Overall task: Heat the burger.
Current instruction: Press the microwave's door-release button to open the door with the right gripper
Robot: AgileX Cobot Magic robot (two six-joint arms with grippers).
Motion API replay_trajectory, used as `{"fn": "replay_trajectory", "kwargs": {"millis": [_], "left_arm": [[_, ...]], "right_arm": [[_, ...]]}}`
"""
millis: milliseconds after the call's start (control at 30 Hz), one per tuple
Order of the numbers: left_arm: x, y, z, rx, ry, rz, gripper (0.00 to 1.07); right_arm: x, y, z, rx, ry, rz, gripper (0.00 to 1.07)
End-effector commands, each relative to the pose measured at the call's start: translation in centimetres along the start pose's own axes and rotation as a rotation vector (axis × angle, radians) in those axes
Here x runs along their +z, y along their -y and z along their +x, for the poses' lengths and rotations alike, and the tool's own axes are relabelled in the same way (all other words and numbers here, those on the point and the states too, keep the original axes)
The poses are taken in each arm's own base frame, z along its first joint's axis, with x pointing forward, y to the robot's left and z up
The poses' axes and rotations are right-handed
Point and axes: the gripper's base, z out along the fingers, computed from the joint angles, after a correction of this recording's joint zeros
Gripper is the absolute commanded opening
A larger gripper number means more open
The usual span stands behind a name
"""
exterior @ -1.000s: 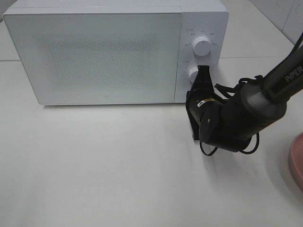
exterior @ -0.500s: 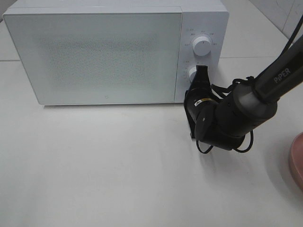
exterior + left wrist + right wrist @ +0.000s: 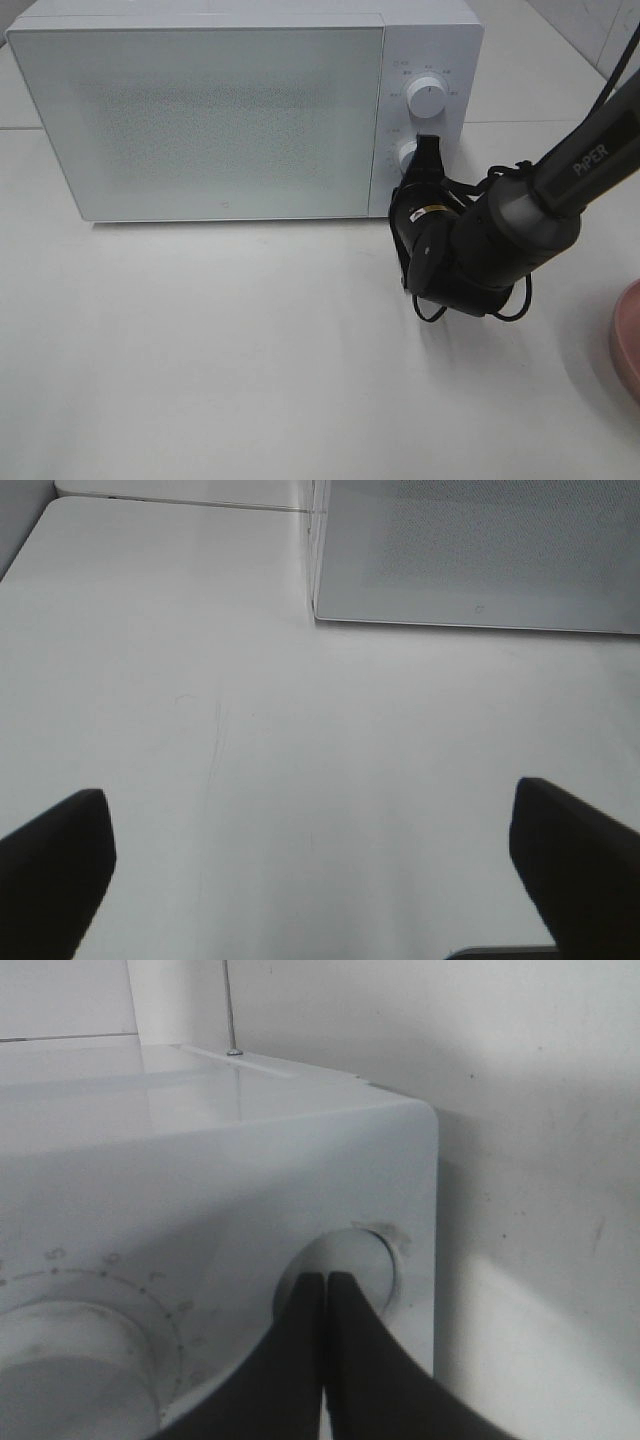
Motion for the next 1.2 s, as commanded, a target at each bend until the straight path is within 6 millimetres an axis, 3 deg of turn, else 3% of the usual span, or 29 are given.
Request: {"fn": "replay_trajectory", "kwargs": {"millis": [33, 200, 467, 733, 1200], "left_arm": [[-0.1, 0.0, 0.0, 0.006, 0.027, 0.002, 1.00], [-0.1, 0.0, 0.0, 0.006, 0.027, 0.002, 1.00], [-0.1, 0.0, 0.0, 0.006, 0.027, 0.002, 1.00], [-0.1, 0.0, 0.0, 0.006, 0.027, 0.002, 1.00], [-0.1, 0.0, 0.0, 0.006, 0.027, 0.002, 1.00]], "right_arm": [[0.4, -1.7, 0.0, -0.007, 0.014, -0.100, 0.00], [0.9, -2.2, -0.6, 0.001, 0.036, -0.118, 0.00], [2.1, -2.2, 0.2, -0.008, 0.041, -0.153, 0.00], [3.3, -3.6, 0.1, -0.051, 0.075, -0.223, 0.00], [3.5, -3.5, 0.2, -0.060, 0.059, -0.180, 0.00]]}}
